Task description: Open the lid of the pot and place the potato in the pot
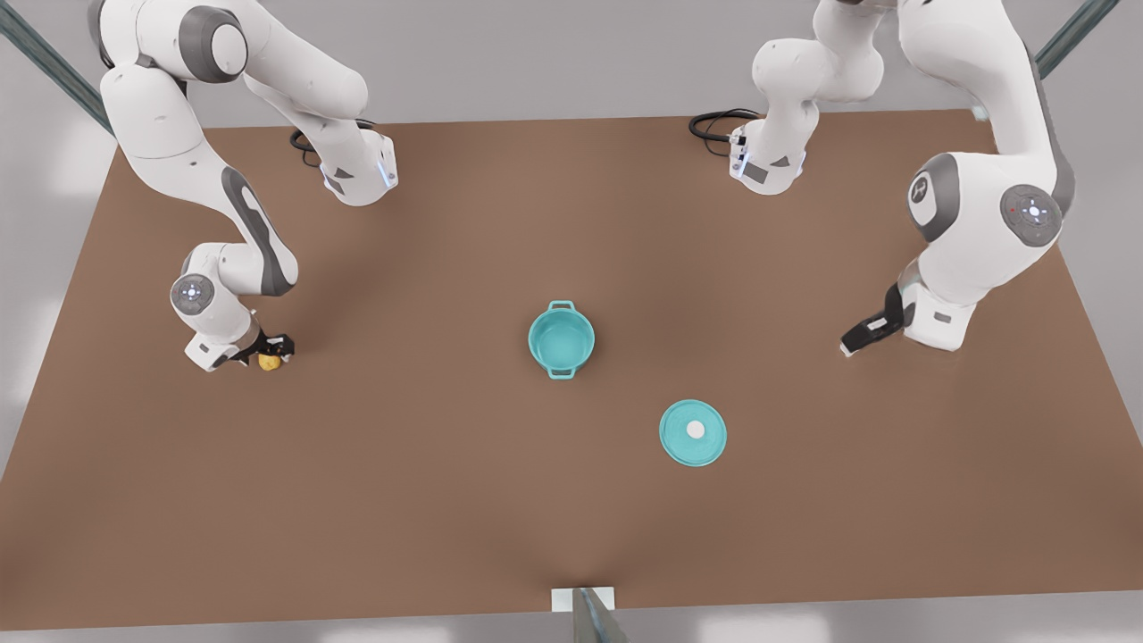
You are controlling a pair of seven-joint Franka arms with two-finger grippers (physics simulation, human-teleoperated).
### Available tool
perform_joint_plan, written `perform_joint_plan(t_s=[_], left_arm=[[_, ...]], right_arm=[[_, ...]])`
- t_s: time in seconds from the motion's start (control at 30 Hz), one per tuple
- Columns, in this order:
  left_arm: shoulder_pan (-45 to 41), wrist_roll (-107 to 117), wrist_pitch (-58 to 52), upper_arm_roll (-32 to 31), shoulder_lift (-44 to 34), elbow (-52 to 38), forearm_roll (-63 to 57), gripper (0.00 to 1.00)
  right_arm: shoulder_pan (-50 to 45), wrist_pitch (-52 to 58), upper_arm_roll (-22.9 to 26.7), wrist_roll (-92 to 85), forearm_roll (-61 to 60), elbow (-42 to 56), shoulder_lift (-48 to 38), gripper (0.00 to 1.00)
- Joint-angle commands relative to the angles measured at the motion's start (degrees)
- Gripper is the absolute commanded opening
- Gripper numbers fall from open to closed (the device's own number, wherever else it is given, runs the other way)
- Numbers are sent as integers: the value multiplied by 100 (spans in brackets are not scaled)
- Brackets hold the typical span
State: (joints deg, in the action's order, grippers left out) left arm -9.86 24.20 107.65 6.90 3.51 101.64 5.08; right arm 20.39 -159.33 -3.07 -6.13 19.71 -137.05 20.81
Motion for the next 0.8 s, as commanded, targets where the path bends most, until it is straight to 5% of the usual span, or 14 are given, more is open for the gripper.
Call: perform_joint_plan(t_s=[0.0, 0.13, 0.23, 0.37, 0.77], left_arm=[[-130, -3386, -491, 13, -245, 269, 29, 100], [-121, -3316, -499, 66, -228, 190, 29, 100], [-113, -3307, -499, 74, -228, 181, 37, 100], [-113, -3316, -499, 110, -210, 181, 37, 100], [-113, -3281, -517, 136, -219, 181, 29, 100]], right_arm=[[0, -37, -1, -29, 6, -6, 2, 87], [0, -81, -1, -29, 6, 3, 81, 85], [0, -116, -1, -29, 6, 3, 107, 69], [0, -98, -1, -47, 6, -6, 63, 60], [-17, 701, -370, 120, -64, -15, -710, 55]])
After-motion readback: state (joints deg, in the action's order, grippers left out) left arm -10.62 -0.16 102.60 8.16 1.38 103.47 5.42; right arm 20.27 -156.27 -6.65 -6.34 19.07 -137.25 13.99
